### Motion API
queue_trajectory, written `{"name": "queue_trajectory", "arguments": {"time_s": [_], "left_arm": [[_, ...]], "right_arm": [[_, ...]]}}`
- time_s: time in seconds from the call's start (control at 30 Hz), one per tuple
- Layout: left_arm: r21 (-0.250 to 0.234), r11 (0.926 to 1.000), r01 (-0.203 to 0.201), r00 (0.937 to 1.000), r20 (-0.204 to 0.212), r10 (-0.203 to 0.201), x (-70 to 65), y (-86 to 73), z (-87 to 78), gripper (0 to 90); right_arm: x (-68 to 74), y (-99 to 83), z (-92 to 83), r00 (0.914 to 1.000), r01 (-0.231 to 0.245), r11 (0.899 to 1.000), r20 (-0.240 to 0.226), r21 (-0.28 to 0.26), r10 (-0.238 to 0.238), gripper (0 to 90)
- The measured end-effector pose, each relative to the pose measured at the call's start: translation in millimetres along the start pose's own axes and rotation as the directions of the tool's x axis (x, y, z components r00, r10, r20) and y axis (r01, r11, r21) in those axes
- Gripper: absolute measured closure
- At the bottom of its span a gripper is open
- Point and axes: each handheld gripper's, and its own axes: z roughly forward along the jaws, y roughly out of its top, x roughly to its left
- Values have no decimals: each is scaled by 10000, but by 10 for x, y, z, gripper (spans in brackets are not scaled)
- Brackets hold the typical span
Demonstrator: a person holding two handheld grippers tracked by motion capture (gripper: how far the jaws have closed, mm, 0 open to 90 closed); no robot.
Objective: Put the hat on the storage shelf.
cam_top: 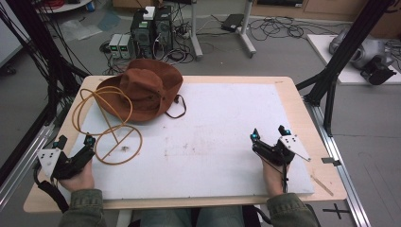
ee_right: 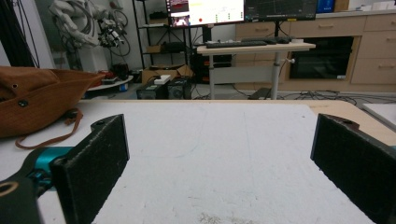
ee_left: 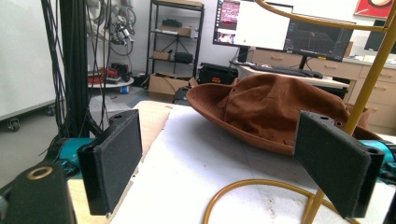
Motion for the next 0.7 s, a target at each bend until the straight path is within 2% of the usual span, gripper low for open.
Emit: {"name": "queue_trajectory", "arguments": {"time_s": [0.7], "left_arm": [[28, 10000, -3, 10000, -71, 3, 1, 1, 1, 161]], "right_arm": [[9, 0, -1, 9999, -62, 9999, -110, 80, 63, 39]]}}
